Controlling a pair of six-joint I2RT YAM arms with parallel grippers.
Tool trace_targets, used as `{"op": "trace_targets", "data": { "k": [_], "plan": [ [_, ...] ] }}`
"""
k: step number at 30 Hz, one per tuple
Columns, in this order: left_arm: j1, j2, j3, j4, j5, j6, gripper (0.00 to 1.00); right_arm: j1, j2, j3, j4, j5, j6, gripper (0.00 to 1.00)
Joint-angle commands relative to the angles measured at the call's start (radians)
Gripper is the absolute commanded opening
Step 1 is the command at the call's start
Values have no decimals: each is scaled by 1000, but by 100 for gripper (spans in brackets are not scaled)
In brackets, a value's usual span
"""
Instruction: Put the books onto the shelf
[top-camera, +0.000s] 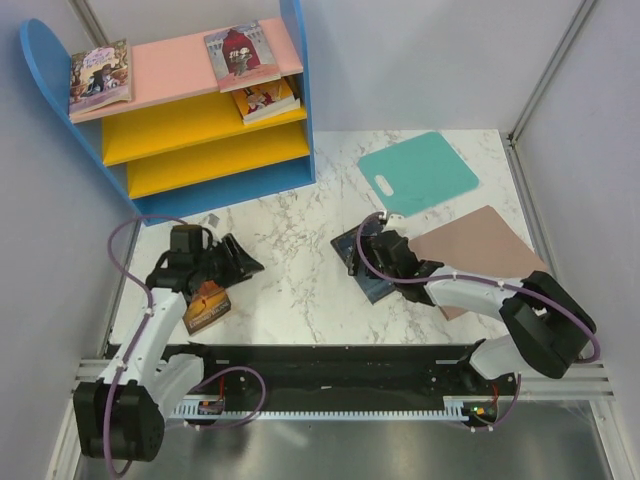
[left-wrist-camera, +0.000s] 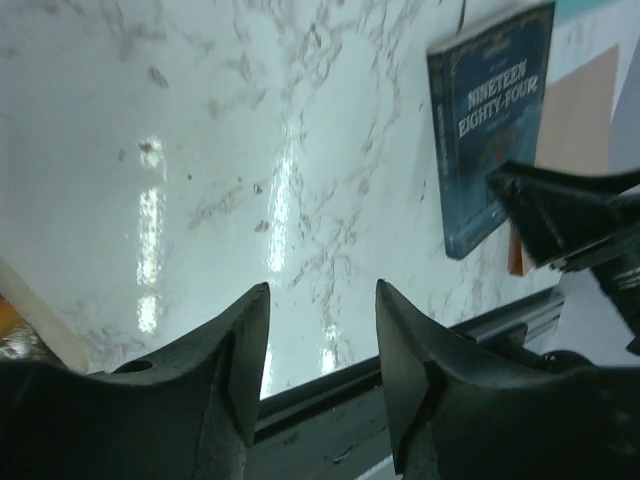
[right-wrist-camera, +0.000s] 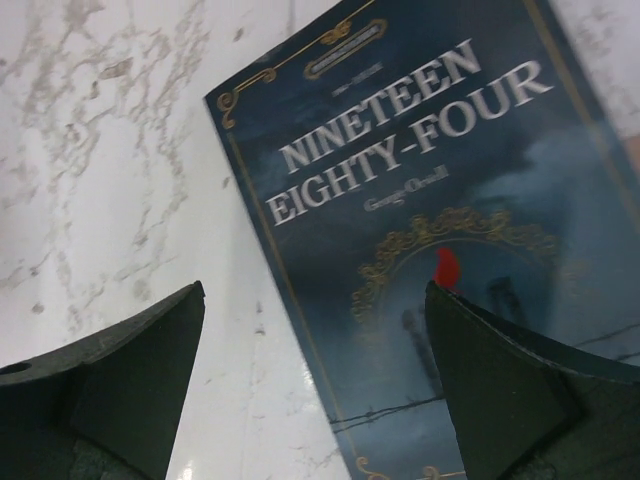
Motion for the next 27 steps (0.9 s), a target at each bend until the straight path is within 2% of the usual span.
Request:
{"op": "trace_targets", "data": {
  "k": [1, 5, 9, 14, 17, 20, 21, 24, 27],
  "plan": [
    [-85, 39, -55, 172, 121, -55, 59, -74, -25, 72, -233, 129, -96, 98],
    [-166, 140, -61, 272, 134, -96, 64, -203, -1, 71, -260, 53, -151, 98],
    [-302, 269, -40, 367, 119, -142, 67, -282, 38, 65, -247, 18, -205, 98],
    [-422, 444, 12, 465, 87, -199, 69, -298, 131, 85, -201, -78, -250, 97],
    [-476, 553, 38, 545, 81, -238, 69, -297, 153, 97, -181, -143, -253, 90],
    [-508, 653, 66, 600, 72, -271, 69, -298, 124, 83, -128, -232, -231, 65],
    [-522, 697, 81, 617, 68, -276, 69, -298, 116, 80, -120, -299, -225, 53],
    [-542, 771, 115, 629, 75, -287, 69, -298, 76, 66, -91, -377, -202, 31],
    [-564, 860, 141, 656, 85, -294, 69, -298, 32, 46, -53, -428, -188, 22]
  ]
}}
